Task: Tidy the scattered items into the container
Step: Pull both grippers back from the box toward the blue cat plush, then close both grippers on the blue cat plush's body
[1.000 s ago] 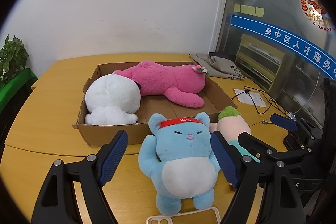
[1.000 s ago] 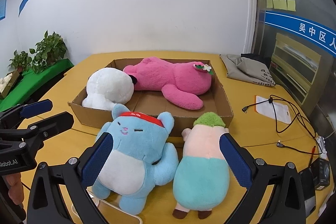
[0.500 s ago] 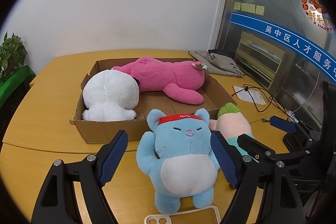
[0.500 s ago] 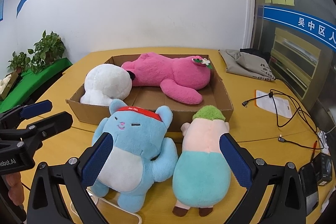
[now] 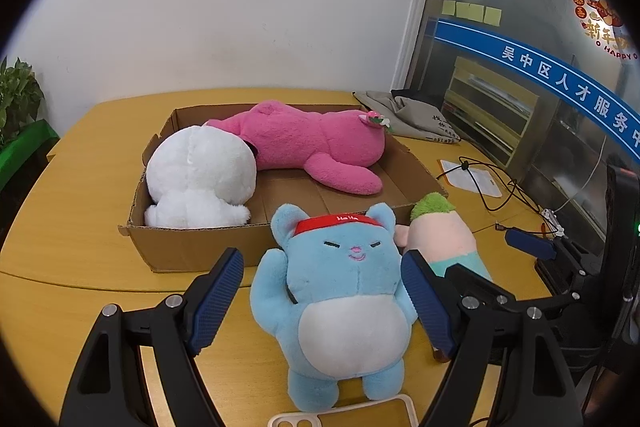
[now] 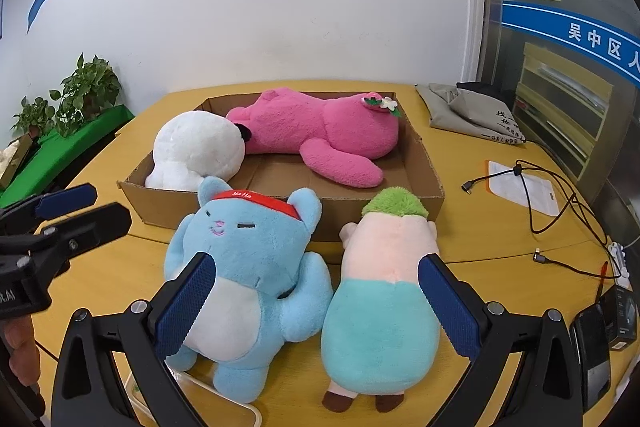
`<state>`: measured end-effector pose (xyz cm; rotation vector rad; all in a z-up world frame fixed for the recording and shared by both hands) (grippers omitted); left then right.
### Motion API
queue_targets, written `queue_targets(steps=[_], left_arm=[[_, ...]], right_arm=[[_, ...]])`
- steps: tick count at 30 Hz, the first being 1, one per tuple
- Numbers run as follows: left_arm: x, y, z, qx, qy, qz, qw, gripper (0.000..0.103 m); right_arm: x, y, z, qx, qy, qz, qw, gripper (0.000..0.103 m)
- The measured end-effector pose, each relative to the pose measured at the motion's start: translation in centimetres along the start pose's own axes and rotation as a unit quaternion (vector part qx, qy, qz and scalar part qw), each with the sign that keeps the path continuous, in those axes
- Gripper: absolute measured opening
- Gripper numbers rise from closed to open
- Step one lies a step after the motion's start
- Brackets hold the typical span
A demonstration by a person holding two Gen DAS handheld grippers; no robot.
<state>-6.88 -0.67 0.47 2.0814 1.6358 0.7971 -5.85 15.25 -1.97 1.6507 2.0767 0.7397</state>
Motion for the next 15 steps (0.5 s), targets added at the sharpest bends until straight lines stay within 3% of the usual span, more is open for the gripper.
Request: queue_targets(steps=[8,12,15], left_arm=[[-0.4,-2.5,-0.2,-0.034,-0.010,0.025,0.9991,0.081],[-0.7,-5.0,-0.1,-0.072,-0.017,0.058,0.9956,0.081],[-1.0,-7.1,0.3,-0.095,-0.031,0.051,0.9937,0.081]], right_arm=[[0.8,-0.4,0.7,0.003,-0.004,-0.017,1.000,0.103],[0.0,-1.0,2.2,0.002,-0.005,-0.078,0.997,0.103],[-1.6,-2.0,4.0,-0.023,-0.014,-0.142,0.990,0.103]])
Point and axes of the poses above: each gripper's, at about its wrist camera, not at the fingertips, and y roughly against the way its jaws point, x to its right, z to its underside, the point moved 4 cm from there along -y, roughly the way its jaws point, and after that the axes turned 3 degrees about y, right-handed, at the moved point
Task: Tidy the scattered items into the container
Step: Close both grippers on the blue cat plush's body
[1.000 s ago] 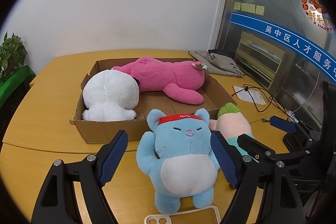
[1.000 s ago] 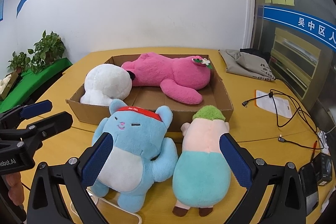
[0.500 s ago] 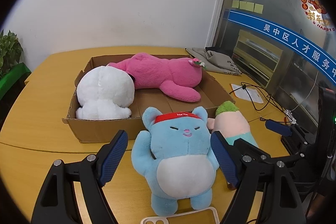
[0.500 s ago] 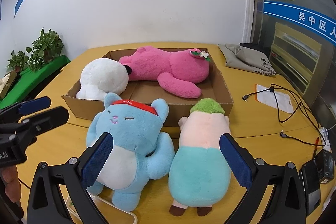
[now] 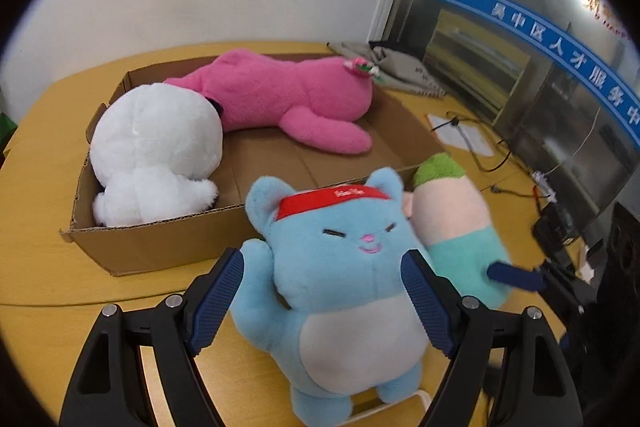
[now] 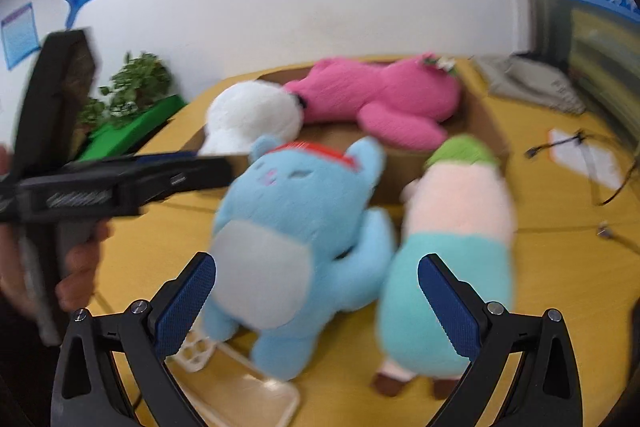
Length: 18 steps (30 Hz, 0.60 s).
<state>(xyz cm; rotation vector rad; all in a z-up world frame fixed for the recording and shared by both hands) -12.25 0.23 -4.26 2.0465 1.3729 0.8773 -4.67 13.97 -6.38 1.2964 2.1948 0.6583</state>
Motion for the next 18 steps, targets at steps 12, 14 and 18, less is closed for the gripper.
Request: queue_targets(steps=[12,14,18], left_arm=[[0.3,-5.6,0.3,-0.066,-0.032,0.071,0.9948,0.079],[0.0,-6.0,0.6,-0.076,-0.029,0.076,0.9938,0.076],[-0.4,-5.8,0.9,-0.080,-0.018,0.084,0.9930,0.064]], right_arm=[[-4.9,-7.3,1.5,-0.014,0.096,0.030,0.995,0.103],[-5.2,-7.9,2.0,-0.017,0.115,0.047,0.992,0.101],[-5.1,-8.2,2.0,-0.023,0.116,0.047,0.992,0.095]])
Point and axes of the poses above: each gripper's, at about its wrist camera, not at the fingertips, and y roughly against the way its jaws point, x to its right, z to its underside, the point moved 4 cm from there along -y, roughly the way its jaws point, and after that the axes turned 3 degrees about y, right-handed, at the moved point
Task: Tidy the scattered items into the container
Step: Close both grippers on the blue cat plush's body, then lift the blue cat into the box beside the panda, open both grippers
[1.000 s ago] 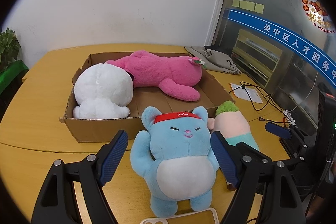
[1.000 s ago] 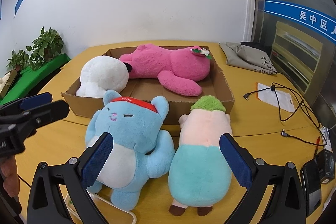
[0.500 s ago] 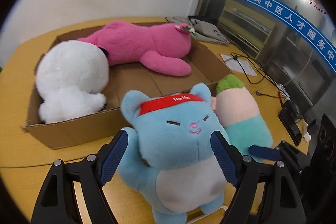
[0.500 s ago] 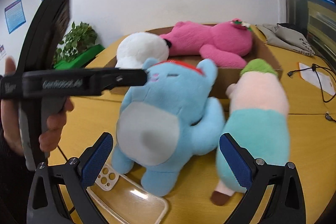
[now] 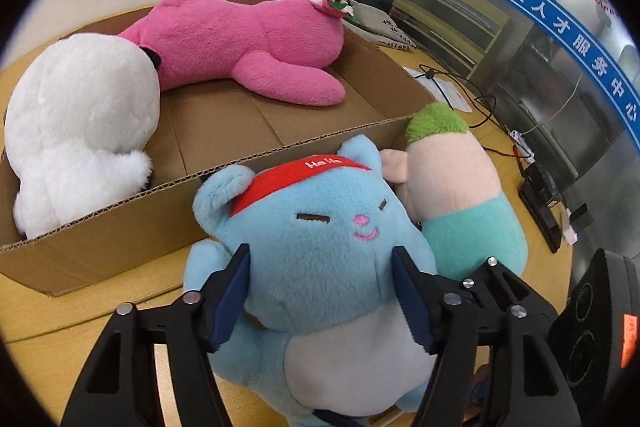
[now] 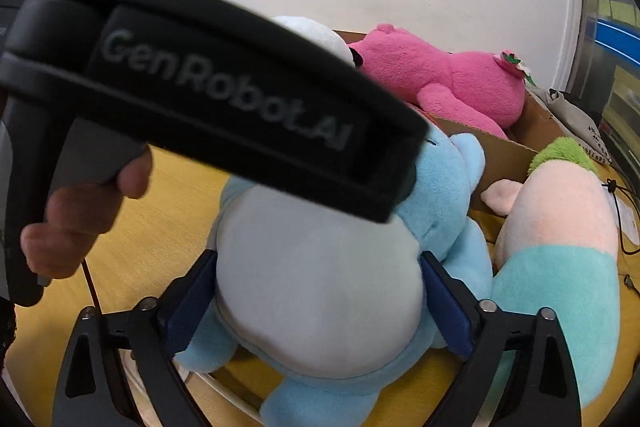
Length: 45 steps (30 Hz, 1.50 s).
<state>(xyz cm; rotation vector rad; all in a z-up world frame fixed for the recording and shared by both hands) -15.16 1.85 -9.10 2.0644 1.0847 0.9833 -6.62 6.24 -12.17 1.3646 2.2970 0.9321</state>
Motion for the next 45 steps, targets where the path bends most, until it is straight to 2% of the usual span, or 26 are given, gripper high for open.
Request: queue_targets(steps=[7,12,16,21,24,31,35,39,42,45], left_arm=[[0.5,1.0,0.3,0.008,0.005,-0.002,1.0000,0.053],[1.3,4.1,0.6,0.040,0.005,-0.007,0.9992,0.052],[2.9,8.2,-0.3,0.082,-0.010,-0.007,0.9965,0.051],[5.6,13.7,-4.2,0.142,-0.046,-0.008,0.9888,0.051],[6.9,16.1,-7.3,0.164,-0.071,-0.012,0.9839,0.051],[7.5,19.8,-14.5,0.215,-0.096,-0.020,0.9716,0.051],[4.8,18.7,-18.6,0.217,-0.078,-0.012,0.9729,0.051],[0.5,14.2,-21.4,0.196,-0.044,-0.011,0.9796,0.051],[-2.6,8.6,-21.7,0.156,-0.013,-0.016,0.9875,0.051],[-6.3,2.0,-20.1,0.086,0.041,-0.020,0.9952,0.051]], right_arm=[[0.6,1.7,0.2,0.023,-0.023,-0.026,0.999,0.078],[-0.8,3.9,-0.4,0.061,-0.010,-0.035,0.998,0.074],[-1.6,7.1,-1.8,0.102,0.008,-0.035,0.994,0.074],[-1.6,12.1,-5.9,0.163,0.044,-0.021,0.985,0.074],[-0.8,14.1,-9.1,0.190,0.068,-0.009,0.979,0.074],[1.6,16.1,-16.6,0.226,0.106,0.012,0.968,0.074],[3.0,14.2,-20.5,0.229,0.132,0.023,0.964,0.074],[4.9,9.3,-22.3,0.209,0.126,0.010,0.970,0.074],[6.1,4.2,-21.6,0.183,0.104,-0.010,0.977,0.075],[6.8,-2.0,-19.3,0.116,0.068,-0.042,0.990,0.075]])
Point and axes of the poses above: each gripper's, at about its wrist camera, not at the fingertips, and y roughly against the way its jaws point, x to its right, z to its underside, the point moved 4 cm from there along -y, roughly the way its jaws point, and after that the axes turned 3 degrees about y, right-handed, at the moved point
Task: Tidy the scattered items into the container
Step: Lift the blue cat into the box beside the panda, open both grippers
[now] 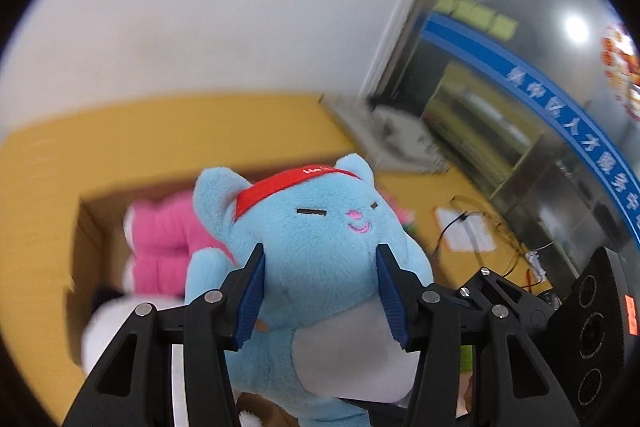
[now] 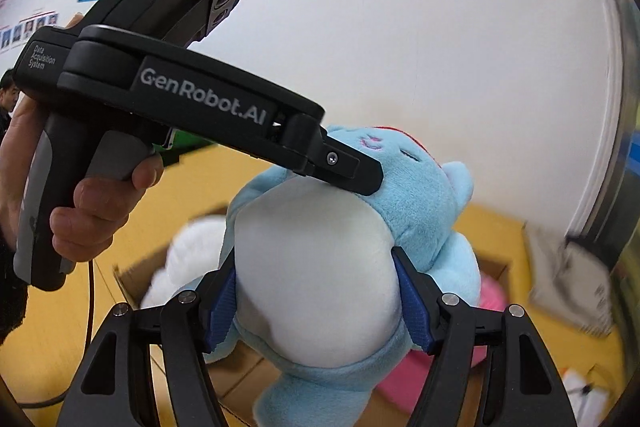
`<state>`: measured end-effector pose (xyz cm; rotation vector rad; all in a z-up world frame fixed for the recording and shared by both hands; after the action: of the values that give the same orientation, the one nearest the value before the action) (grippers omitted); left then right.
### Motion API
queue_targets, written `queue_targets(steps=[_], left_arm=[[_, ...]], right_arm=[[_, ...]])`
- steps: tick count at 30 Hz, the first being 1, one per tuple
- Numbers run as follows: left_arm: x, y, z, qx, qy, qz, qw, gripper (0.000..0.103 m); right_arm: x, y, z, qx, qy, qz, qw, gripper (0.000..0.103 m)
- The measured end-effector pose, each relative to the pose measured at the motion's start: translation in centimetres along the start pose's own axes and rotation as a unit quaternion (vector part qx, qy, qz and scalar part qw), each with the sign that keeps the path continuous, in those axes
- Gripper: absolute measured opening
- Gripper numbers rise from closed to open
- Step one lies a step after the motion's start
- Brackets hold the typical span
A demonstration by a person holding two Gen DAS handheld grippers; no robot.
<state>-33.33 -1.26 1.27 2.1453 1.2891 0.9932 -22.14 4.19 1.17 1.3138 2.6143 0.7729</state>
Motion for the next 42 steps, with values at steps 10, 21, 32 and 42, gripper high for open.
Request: queue_targets(steps=[10,21,32,42], left_arm=[[-0.8,-5.0,5.6,-0.056,0.003,-0.006,0.9984,0.053],[-1.6,-6.2,5.3,-0.054,0.005,0.001,0.9985,0.055],[-0.9,-5.5,6.6,-0.039,-0.025,-0.028,0.9985,0.054],[-1.5,-0.1,11.7,-0.012,0.007,-0.068,0.9976,0.054]], right_arm=[[-1.9,-3.6,5.8,-0.129,-0.071,-0.048,0.988,0.078],[2.1,-5.1,7.1,-0.179,-0.071,-0.028,0.981,0.069],[2.3,-7.2,10.0,-0.244,-0.111,-0.021,0.963,0.071],[2.0,-4.7,11.9,-0.228,-0.170,-0.016,0.959,0.083]])
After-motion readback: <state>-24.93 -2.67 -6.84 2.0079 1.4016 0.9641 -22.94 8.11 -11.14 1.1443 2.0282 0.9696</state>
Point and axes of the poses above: each gripper's, at about its wrist camera, not at the fingertips, and y roughly against the way its jaws point, x to its right, z to its underside, the point moved 4 cm from there along -y, roughly the way its jaws point, and after that the axes turned 3 degrees about y, right-handed, at the moved point
